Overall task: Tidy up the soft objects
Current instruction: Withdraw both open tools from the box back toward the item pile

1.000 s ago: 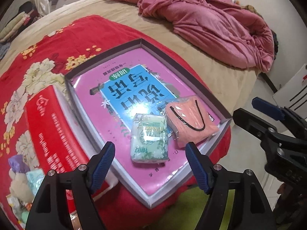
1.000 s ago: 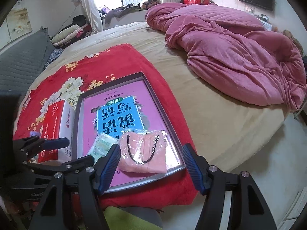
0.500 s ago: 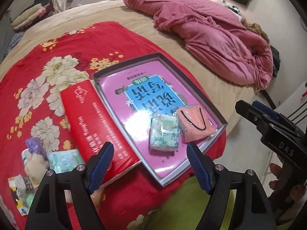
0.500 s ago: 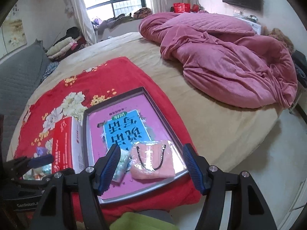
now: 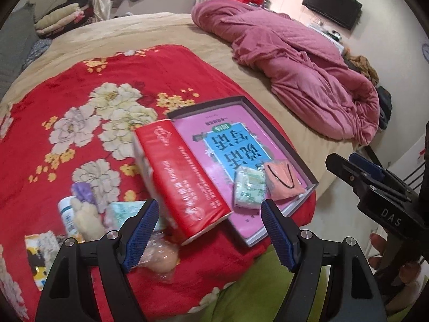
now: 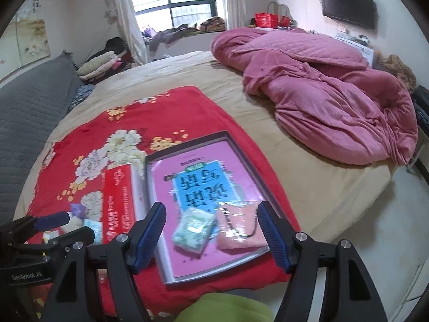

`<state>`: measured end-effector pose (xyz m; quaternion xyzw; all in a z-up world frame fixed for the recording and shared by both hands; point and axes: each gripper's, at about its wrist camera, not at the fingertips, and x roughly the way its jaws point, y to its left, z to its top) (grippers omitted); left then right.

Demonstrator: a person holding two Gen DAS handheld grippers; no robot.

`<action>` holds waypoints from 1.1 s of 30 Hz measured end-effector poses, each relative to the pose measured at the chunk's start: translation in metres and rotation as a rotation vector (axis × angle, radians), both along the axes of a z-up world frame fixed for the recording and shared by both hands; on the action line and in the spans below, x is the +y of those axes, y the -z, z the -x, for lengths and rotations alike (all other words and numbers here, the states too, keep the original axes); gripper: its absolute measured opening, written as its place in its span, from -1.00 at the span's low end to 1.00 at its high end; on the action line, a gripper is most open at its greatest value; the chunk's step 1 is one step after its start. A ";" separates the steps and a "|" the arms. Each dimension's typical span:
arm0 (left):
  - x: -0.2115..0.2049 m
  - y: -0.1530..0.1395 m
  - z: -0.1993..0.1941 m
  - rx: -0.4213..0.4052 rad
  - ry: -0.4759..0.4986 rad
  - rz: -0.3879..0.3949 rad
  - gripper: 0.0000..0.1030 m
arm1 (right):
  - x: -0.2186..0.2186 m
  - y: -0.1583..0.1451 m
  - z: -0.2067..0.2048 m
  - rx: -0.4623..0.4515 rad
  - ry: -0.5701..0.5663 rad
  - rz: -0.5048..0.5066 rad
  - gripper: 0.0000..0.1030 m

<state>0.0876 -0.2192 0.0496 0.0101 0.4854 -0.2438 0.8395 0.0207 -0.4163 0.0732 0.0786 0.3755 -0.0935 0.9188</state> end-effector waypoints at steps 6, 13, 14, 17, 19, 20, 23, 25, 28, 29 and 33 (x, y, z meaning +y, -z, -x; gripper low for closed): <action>0.044 -0.012 0.007 -0.018 -0.058 0.027 0.55 | 0.030 -0.011 0.000 -0.026 -0.053 -0.006 0.37; 0.095 -0.025 0.009 -0.038 -0.140 0.046 0.55 | 0.062 -0.027 0.003 -0.061 -0.120 -0.023 0.37; 0.106 -0.028 0.010 -0.041 -0.160 0.048 0.55 | 0.065 -0.028 0.003 -0.063 -0.126 -0.028 0.38; 0.132 -0.033 0.011 -0.049 -0.208 0.055 0.55 | 0.078 -0.031 0.003 -0.068 -0.156 -0.047 0.41; 0.145 -0.035 0.012 -0.053 -0.232 0.058 0.55 | 0.085 -0.032 0.004 -0.071 -0.167 -0.042 0.43; 0.154 -0.036 0.012 -0.053 -0.250 0.059 0.55 | 0.089 -0.033 0.005 -0.071 -0.176 -0.044 0.43; 0.178 -0.037 0.014 -0.054 -0.291 0.065 0.55 | 0.100 -0.033 0.003 -0.072 -0.204 -0.041 0.43; 0.193 -0.037 0.017 -0.058 -0.316 0.060 0.55 | 0.110 -0.033 0.003 -0.068 -0.224 -0.039 0.43; 0.212 -0.036 0.021 -0.058 -0.349 0.060 0.55 | 0.124 -0.032 0.001 -0.060 -0.258 -0.034 0.44; 0.217 -0.035 0.022 -0.058 -0.358 0.061 0.55 | 0.129 -0.031 0.000 -0.057 -0.269 -0.032 0.44; 0.238 -0.030 0.025 -0.047 -0.399 0.063 0.55 | 0.149 -0.028 -0.003 -0.047 -0.319 -0.020 0.44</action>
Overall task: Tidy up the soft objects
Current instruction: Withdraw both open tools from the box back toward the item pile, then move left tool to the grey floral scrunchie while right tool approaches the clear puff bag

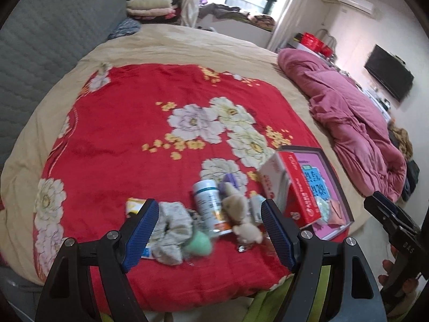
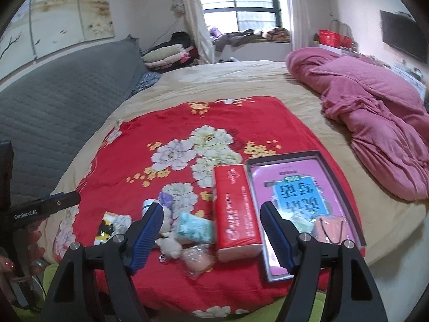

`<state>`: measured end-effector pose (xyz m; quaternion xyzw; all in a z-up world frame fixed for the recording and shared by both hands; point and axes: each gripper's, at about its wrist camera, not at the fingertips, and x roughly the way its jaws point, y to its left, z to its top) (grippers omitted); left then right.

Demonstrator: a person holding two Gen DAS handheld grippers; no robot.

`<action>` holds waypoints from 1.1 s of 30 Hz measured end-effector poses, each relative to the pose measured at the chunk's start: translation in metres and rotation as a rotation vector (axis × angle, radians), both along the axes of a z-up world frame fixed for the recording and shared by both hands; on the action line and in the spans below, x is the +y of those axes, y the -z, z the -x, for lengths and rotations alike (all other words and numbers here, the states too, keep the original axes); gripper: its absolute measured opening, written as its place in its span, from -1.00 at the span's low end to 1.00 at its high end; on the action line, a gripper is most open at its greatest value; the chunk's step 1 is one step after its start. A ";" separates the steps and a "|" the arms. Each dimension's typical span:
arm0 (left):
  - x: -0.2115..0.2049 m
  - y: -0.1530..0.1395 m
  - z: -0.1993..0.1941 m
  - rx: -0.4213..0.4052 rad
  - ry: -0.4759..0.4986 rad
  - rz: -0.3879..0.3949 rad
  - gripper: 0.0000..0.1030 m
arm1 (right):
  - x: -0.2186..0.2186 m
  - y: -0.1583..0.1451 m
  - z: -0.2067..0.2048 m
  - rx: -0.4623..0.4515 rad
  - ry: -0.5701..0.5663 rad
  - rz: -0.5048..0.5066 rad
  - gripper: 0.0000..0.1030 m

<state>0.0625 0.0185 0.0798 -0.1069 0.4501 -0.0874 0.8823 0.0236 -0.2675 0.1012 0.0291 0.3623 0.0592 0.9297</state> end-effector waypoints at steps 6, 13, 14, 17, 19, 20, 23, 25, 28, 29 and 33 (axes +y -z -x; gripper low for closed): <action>0.025 0.011 0.004 0.022 -0.043 -0.002 0.55 | 0.022 0.010 -0.004 0.022 -0.050 0.020 0.44; 0.037 0.039 0.006 0.076 -0.056 -0.008 0.55 | 0.043 0.034 -0.004 0.077 -0.102 0.038 0.44; 0.037 0.044 0.006 0.086 -0.053 -0.015 0.55 | 0.044 0.039 -0.004 0.086 -0.108 0.039 0.44; 0.037 0.059 0.009 0.116 -0.049 -0.027 0.55 | 0.052 0.053 -0.002 0.116 -0.130 0.041 0.44; 0.035 0.068 0.011 0.135 -0.040 -0.032 0.55 | 0.057 0.060 -0.002 0.131 -0.145 0.042 0.44; 0.034 0.074 0.013 0.146 -0.034 -0.035 0.55 | 0.058 0.064 -0.002 0.141 -0.148 0.043 0.44; 0.030 0.088 0.014 0.178 -0.022 -0.032 0.55 | 0.063 0.075 -0.001 0.163 -0.160 0.046 0.44; 0.028 0.094 0.015 0.191 -0.018 -0.031 0.55 | 0.065 0.082 0.000 0.176 -0.169 0.047 0.44; 0.019 0.100 0.016 0.203 0.011 -0.025 0.55 | 0.065 0.091 0.001 0.196 -0.172 0.051 0.44; 0.014 0.101 0.017 0.206 0.026 -0.020 0.55 | 0.064 0.094 0.001 0.202 -0.171 0.050 0.44; -0.003 0.109 0.018 0.215 0.083 -0.010 0.55 | 0.061 0.105 0.002 0.230 -0.167 0.049 0.44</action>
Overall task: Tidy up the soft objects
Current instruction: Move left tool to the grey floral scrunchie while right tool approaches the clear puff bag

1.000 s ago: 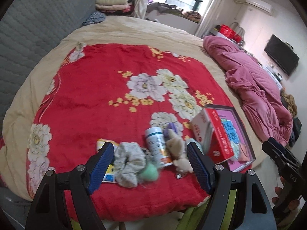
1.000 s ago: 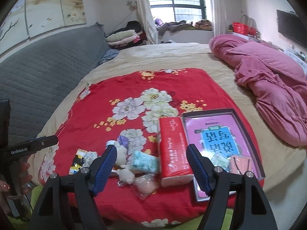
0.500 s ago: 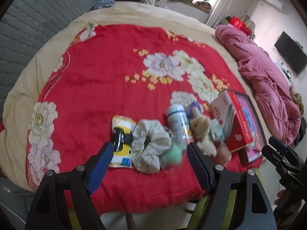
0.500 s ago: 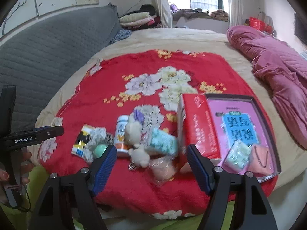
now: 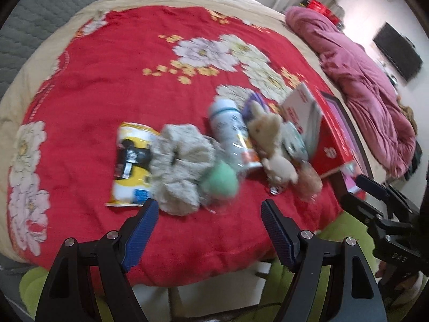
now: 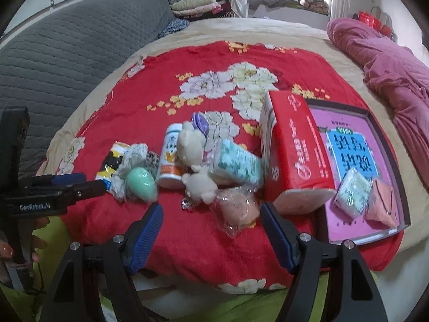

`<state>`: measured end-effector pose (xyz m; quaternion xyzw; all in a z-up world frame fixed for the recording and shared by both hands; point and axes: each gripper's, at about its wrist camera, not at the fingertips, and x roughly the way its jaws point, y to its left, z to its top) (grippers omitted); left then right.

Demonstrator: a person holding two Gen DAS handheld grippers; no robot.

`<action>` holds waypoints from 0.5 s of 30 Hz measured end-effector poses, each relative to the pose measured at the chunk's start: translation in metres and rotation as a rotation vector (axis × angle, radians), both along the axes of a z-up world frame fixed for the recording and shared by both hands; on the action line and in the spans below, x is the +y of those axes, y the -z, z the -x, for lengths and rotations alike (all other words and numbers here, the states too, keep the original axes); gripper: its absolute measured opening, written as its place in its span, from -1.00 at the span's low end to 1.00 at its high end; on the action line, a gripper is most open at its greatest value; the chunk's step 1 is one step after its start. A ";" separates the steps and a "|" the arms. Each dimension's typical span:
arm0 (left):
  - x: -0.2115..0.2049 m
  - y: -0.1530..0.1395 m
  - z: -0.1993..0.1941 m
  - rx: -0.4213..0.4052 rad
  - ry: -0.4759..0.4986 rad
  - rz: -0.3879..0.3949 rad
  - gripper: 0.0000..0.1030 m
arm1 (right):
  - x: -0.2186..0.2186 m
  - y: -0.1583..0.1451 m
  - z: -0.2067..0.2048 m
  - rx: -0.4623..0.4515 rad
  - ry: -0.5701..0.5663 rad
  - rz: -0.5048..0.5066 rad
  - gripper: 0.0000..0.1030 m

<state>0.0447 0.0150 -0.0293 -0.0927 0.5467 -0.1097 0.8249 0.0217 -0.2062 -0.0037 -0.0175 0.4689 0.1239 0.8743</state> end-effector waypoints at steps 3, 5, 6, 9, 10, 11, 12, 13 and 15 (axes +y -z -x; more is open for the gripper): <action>-0.005 0.007 -0.003 0.005 0.006 -0.021 0.55 | -0.001 0.005 -0.001 0.013 0.003 -0.006 0.44; 0.001 0.010 -0.007 0.003 -0.015 -0.026 0.55 | 0.000 0.006 -0.001 0.015 -0.002 -0.001 0.44; 0.006 0.010 -0.010 -0.003 -0.034 -0.023 0.55 | 0.001 0.008 -0.001 0.016 -0.006 0.000 0.44; 0.018 0.013 -0.020 -0.005 -0.069 -0.018 0.55 | 0.002 0.014 -0.004 0.034 -0.007 -0.003 0.44; 0.022 0.015 -0.025 -0.005 -0.077 -0.016 0.55 | 0.003 0.016 -0.005 0.039 -0.009 -0.003 0.44; 0.023 0.019 -0.028 0.005 -0.072 -0.016 0.55 | 0.003 0.017 -0.005 0.041 -0.010 -0.002 0.44; 0.023 0.022 -0.031 0.014 -0.068 -0.014 0.55 | 0.004 0.018 -0.005 0.042 -0.012 -0.001 0.44; 0.023 0.028 -0.034 0.034 -0.058 -0.010 0.55 | 0.004 0.018 -0.005 0.044 -0.014 -0.001 0.44; 0.024 0.034 -0.036 0.043 -0.061 -0.025 0.55 | 0.004 0.019 -0.007 0.047 -0.012 0.000 0.44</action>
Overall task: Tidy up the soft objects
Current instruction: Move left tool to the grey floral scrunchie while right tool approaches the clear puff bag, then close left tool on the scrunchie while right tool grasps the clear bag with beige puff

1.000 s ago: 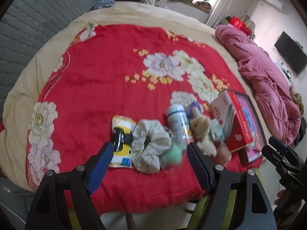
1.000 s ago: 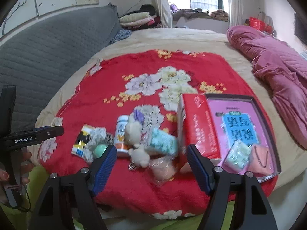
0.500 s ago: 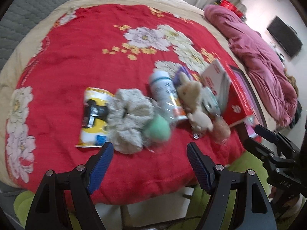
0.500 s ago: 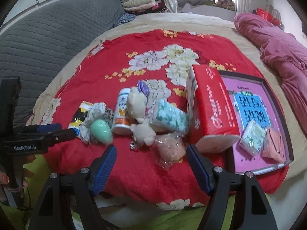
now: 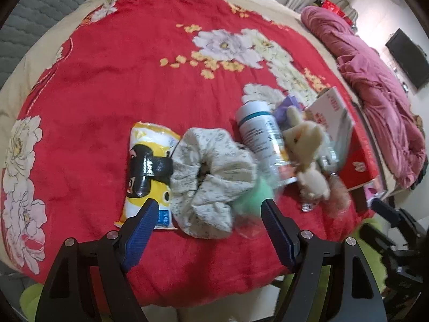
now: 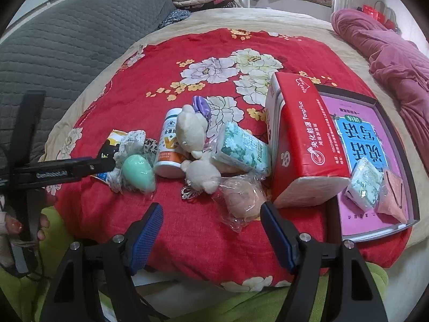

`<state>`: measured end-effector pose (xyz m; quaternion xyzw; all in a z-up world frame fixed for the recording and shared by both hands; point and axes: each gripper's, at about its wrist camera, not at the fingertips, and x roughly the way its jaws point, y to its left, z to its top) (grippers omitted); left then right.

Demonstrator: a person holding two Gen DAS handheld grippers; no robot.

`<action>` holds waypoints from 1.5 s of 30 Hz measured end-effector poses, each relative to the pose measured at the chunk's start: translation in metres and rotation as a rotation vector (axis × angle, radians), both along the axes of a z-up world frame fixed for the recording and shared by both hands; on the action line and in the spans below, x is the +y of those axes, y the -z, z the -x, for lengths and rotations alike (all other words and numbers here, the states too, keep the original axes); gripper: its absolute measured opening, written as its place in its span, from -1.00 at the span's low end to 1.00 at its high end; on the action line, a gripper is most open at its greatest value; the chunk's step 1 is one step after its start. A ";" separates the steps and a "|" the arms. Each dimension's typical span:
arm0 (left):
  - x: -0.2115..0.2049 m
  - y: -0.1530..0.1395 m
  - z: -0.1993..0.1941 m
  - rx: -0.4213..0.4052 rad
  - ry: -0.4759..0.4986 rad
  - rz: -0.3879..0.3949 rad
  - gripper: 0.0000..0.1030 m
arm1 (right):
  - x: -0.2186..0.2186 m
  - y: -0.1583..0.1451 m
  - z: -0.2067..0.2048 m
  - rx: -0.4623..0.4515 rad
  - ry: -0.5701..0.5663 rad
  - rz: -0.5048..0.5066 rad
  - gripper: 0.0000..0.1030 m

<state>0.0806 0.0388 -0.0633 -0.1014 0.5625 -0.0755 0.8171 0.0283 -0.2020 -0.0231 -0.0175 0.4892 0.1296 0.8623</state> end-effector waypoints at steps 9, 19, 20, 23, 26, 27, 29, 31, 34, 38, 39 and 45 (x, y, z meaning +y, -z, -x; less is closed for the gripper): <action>0.006 0.014 -0.016 0.006 -0.034 0.049 0.55 | -0.002 0.014 -0.004 0.030 0.003 0.019 0.44; 0.009 0.014 -0.014 0.019 0.001 0.114 0.55 | 0.007 0.044 -0.017 0.046 -0.024 0.148 0.44; 0.010 0.013 -0.013 0.017 0.003 0.113 0.55 | 0.008 0.046 -0.019 0.040 -0.023 0.159 0.44; 0.012 0.012 -0.012 0.020 0.008 0.117 0.55 | 0.010 0.053 -0.028 0.041 -0.024 0.193 0.44; 0.015 0.012 -0.014 0.017 -0.004 0.110 0.55 | 0.012 0.060 -0.034 0.042 -0.018 0.222 0.44; 0.016 0.013 -0.015 0.019 -0.009 0.112 0.55 | 0.012 0.063 -0.036 0.048 -0.015 0.224 0.43; 0.017 0.015 -0.018 0.022 -0.011 0.129 0.55 | 0.011 0.065 -0.039 0.055 -0.012 0.225 0.43; 0.016 0.016 -0.021 0.021 -0.008 0.122 0.55 | 0.011 0.066 -0.041 0.055 -0.008 0.220 0.42; 0.015 0.017 -0.025 0.018 -0.011 0.118 0.55 | 0.010 0.067 -0.045 0.062 0.004 0.218 0.35; 0.017 0.020 -0.031 0.023 -0.018 0.140 0.55 | 0.011 0.074 -0.052 0.079 0.013 0.224 0.28; 0.017 0.020 -0.032 0.022 -0.021 0.146 0.55 | 0.011 0.076 -0.053 0.079 0.015 0.223 0.26; 0.026 0.020 -0.038 0.039 -0.059 0.179 -0.10 | 0.009 0.077 -0.054 0.087 0.018 0.207 0.20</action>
